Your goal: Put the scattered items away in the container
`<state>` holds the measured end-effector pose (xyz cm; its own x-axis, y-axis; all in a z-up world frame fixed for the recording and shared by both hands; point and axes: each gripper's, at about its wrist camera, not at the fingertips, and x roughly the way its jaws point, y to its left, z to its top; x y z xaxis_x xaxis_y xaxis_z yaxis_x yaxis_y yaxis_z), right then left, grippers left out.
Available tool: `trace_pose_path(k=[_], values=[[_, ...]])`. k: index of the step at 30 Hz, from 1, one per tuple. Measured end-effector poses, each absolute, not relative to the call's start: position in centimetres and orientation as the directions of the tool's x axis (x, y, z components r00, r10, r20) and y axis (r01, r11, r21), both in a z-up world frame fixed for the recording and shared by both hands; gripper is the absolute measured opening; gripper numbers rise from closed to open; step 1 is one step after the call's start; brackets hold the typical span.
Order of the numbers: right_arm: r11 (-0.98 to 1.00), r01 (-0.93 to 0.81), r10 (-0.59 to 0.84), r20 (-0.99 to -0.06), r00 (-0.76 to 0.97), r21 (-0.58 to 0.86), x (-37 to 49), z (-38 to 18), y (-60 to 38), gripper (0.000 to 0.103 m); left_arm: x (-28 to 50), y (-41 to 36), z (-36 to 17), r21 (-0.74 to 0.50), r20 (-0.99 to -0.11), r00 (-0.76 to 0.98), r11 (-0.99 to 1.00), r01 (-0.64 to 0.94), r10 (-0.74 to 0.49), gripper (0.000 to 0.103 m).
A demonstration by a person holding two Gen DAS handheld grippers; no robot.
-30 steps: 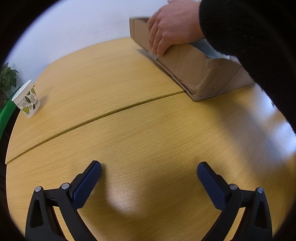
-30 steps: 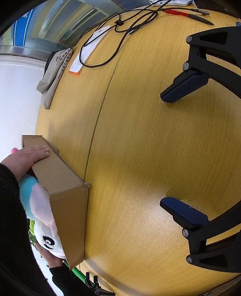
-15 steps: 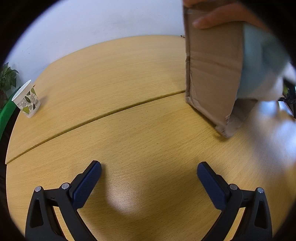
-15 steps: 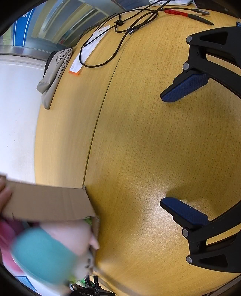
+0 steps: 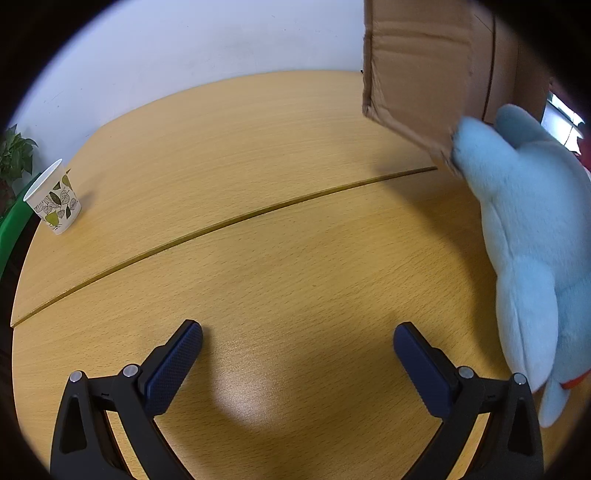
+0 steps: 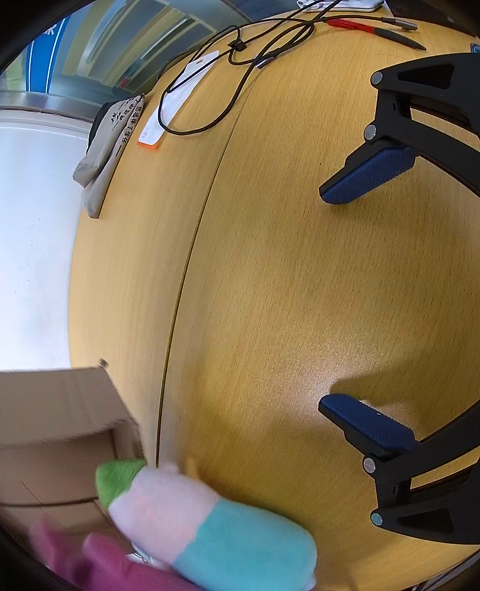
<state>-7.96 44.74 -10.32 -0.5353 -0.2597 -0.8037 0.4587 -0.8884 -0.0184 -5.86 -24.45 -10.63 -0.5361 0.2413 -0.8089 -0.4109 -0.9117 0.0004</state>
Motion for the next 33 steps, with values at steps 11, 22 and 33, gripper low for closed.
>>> trace_pose_path(k=[11, 22, 33], values=[[-0.888, 0.459, -0.260, -0.804, -0.535, -0.018, -7.98, -10.33, 44.75, 0.103, -5.97, -24.43, -10.75, 0.001, -0.809, -0.537, -0.912, -0.411, 0.241, 0.103], [-0.888, 0.459, -0.260, -0.804, -0.535, -0.019, -7.98, -10.34, 44.74, 0.103, -6.04, -24.53, -10.77, 0.001, -0.809, -0.537, -0.912, -0.410, 0.241, 0.103], [-0.888, 0.459, -0.260, -0.804, -0.535, -0.018, -7.98, -10.34, 44.75, 0.103, -6.15, -24.60, -10.81, 0.001, -0.809, -0.537, -0.912, -0.410, 0.241, 0.103]])
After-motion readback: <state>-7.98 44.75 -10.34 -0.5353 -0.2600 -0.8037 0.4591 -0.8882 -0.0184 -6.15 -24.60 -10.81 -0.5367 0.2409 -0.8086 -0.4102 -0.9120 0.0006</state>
